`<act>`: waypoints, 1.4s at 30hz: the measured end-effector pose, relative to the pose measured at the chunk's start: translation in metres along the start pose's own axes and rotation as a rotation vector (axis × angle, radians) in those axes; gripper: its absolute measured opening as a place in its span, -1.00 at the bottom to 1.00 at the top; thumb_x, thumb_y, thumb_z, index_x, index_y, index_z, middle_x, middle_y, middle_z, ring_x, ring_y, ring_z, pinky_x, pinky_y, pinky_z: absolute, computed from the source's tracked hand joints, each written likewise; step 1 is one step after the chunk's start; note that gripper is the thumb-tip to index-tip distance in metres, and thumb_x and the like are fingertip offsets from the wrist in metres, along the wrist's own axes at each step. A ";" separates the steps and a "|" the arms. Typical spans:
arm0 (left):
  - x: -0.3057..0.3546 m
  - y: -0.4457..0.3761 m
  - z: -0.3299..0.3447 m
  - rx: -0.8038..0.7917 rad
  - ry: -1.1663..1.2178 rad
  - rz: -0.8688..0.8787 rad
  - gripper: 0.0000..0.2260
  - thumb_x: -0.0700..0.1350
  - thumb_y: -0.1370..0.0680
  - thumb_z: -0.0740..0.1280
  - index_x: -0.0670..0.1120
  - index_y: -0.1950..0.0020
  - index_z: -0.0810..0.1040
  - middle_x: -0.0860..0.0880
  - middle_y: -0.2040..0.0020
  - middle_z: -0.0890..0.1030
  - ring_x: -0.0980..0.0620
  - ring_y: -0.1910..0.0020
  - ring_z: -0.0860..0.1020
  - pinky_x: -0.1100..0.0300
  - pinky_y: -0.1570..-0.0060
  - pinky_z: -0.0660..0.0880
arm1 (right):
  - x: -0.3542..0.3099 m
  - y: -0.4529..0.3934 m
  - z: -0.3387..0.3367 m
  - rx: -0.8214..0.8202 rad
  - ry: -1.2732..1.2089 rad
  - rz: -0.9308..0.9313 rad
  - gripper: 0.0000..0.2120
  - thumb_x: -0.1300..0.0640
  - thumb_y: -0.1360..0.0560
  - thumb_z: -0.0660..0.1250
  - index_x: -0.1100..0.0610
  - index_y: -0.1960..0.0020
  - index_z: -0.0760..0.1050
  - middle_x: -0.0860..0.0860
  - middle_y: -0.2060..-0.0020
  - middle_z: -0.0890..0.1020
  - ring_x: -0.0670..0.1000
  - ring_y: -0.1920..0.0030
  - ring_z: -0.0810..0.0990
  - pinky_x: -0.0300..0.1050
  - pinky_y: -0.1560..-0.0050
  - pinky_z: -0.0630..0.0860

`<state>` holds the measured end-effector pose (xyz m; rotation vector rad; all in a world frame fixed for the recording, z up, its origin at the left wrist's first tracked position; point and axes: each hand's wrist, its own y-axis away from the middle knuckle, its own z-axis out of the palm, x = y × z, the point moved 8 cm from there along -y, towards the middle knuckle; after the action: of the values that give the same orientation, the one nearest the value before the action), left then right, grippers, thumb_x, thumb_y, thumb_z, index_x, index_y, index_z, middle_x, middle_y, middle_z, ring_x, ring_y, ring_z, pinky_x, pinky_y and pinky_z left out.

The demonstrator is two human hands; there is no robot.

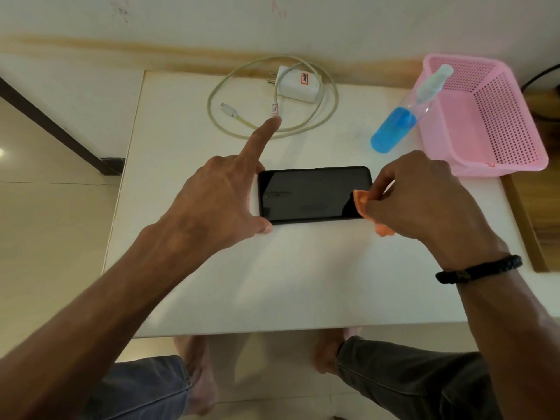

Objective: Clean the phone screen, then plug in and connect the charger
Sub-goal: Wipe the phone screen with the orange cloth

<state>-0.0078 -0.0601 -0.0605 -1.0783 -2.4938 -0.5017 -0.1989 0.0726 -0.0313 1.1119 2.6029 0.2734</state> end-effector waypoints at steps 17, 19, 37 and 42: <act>-0.003 0.007 0.000 0.039 0.119 0.039 0.28 -0.04 -0.24 0.71 0.21 -0.67 -0.14 0.06 -0.18 0.67 -0.02 0.06 0.62 -0.08 -0.03 0.61 | -0.102 0.010 0.048 -0.039 -0.175 -0.218 -0.87 0.04 -0.51 0.46 0.10 0.04 0.65 0.01 0.23 0.69 0.02 0.21 0.68 -0.18 0.26 0.60; -0.003 0.006 0.000 0.032 0.139 0.069 0.24 -0.08 -0.29 0.68 0.16 -0.67 -0.15 0.04 -0.12 0.69 -0.04 0.07 0.65 -0.09 -0.01 0.61 | -0.113 0.013 0.053 -0.067 -0.257 -0.249 -0.89 0.06 -0.53 0.46 0.10 0.05 0.68 -0.02 0.26 0.69 -0.05 0.28 0.68 -0.32 0.37 0.52; -0.005 0.007 -0.001 0.032 0.091 0.013 0.33 0.02 -0.25 0.71 0.32 -0.60 -0.31 0.05 -0.32 0.61 -0.03 -0.01 0.63 -0.09 -0.06 0.63 | -0.003 -0.020 -0.012 0.144 -0.133 -0.007 -0.79 -0.01 -0.56 0.45 0.12 0.11 0.65 0.07 0.31 0.69 -0.04 0.32 0.67 -0.28 0.32 0.46; -0.005 0.008 0.000 0.030 0.137 -0.008 0.31 -0.01 -0.26 0.71 0.35 -0.60 -0.27 0.06 -0.34 0.60 -0.02 -0.05 0.61 -0.08 -0.09 0.62 | -0.008 -0.030 -0.004 0.128 -0.024 0.025 -0.72 0.02 -0.60 0.38 0.24 -0.13 0.62 0.26 0.03 0.67 0.19 -0.04 0.63 -0.02 -0.07 0.58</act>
<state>0.0013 -0.0580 -0.0617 -0.9886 -2.3798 -0.5204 -0.2151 0.0464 -0.0344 1.1832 2.6181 0.0998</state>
